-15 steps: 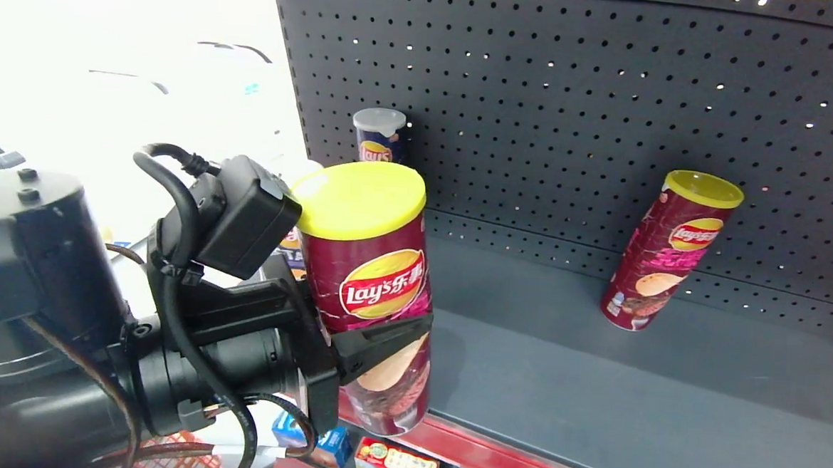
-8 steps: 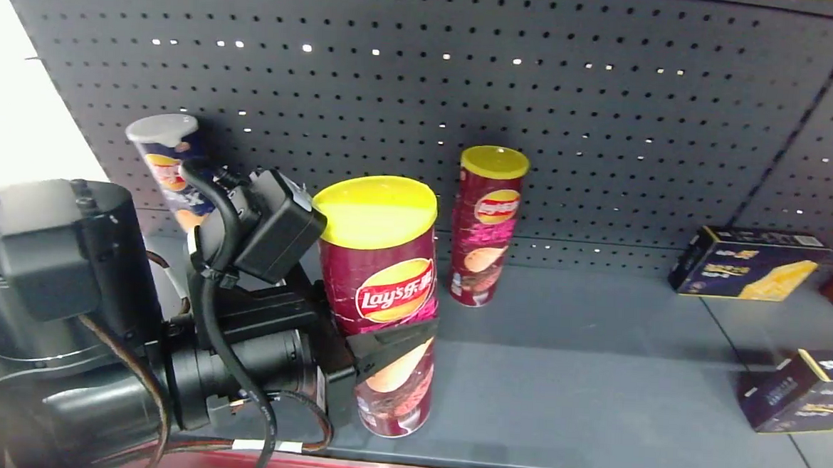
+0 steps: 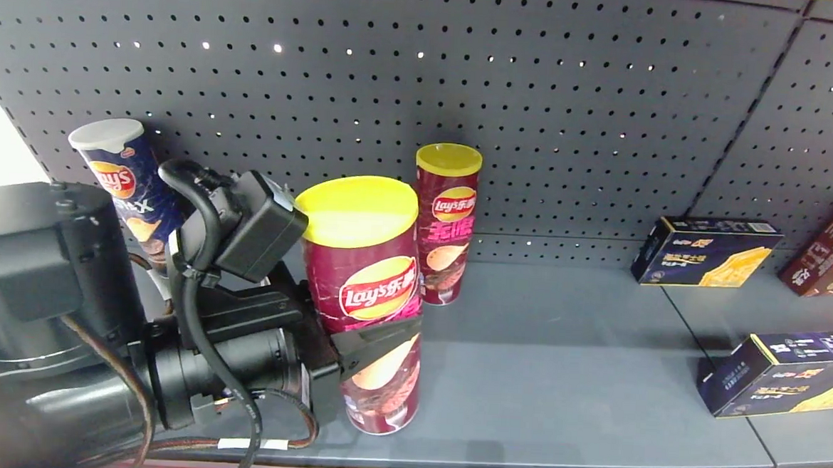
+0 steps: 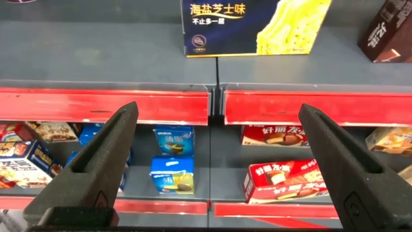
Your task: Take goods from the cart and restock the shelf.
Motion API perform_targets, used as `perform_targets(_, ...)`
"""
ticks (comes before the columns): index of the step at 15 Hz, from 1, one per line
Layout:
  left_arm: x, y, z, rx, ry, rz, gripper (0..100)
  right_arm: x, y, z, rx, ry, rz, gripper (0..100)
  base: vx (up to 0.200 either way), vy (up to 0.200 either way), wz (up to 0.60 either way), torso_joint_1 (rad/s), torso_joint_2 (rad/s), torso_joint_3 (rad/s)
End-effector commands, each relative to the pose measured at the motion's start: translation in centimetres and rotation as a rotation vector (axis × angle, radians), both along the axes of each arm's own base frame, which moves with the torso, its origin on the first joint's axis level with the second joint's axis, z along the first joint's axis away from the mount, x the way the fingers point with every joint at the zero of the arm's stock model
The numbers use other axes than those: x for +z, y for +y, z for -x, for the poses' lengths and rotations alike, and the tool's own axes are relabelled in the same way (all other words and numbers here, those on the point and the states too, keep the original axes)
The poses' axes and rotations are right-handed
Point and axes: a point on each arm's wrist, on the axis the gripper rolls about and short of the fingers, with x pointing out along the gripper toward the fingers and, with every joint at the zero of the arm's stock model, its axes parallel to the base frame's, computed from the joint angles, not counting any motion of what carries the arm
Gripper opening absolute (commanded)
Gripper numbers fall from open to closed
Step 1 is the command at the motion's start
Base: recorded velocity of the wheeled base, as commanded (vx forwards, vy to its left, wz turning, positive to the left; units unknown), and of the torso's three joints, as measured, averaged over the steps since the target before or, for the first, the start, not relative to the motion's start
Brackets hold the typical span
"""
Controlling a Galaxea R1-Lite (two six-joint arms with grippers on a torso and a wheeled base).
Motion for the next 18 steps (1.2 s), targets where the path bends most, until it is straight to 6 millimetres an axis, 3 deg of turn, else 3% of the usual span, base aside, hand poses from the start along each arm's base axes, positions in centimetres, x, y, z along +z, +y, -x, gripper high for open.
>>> perform_targets(1, -0.1, 1.3, 0.7, 0.024, -0.004, 0.003, 0, 0.0, 0.0, 0.0, 0.001, 0.003, 0.002, 100, 0.000, 0.000, 0.00, 0.000, 0.00, 0.000)
perform_targets(7, -1.7, 3.8, 3.2, 0.040, 0.017, -0.007, 0, 0.1, 0.0, -0.1, 0.012, 0.015, 0.008, 100, 0.000, 0.000, 0.00, 0.000, 0.00, 0.000)
perform_targets(8, -2.2, 5.0, 4.0, 0.074, 0.037, 0.017, 0, 10.3, 0.1, -1.8, 0.076, -0.017, -0.010, 100, 0.000, 0.000, 0.00, 0.000, 0.00, 0.000)
perform_targets(9, -2.5, 5.3, 4.2, 0.082, 0.057, 0.024, 0, 12.1, 0.2, -3.9, 0.094, 0.036, -0.036, 100, 0.000, 0.000, 0.00, 0.000, 0.00, 0.000)
perform_targets(12, -2.2, 6.1, 4.1, 0.126, 0.045, 0.041, 0, 13.4, 0.7, -4.6, 0.318, -0.027, 0.007, 100, 0.000, 0.000, 0.00, 0.000, 0.00, 0.000)
perform_targets(13, -1.9, 6.3, 3.9, 0.141, 0.037, 0.047, 0, 14.9, 0.9, -5.3, 0.346, -0.046, 0.028, 100, 0.000, 0.000, 0.00, 0.000, 0.00, 0.000)
perform_targets(18, -1.4, 6.0, 3.4, 0.142, 0.029, 0.053, 0, 15.7, 2.4, -8.2, 0.537, 0.056, 0.056, 100, 0.000, 0.000, 0.00, 0.000, 0.00, 0.000)
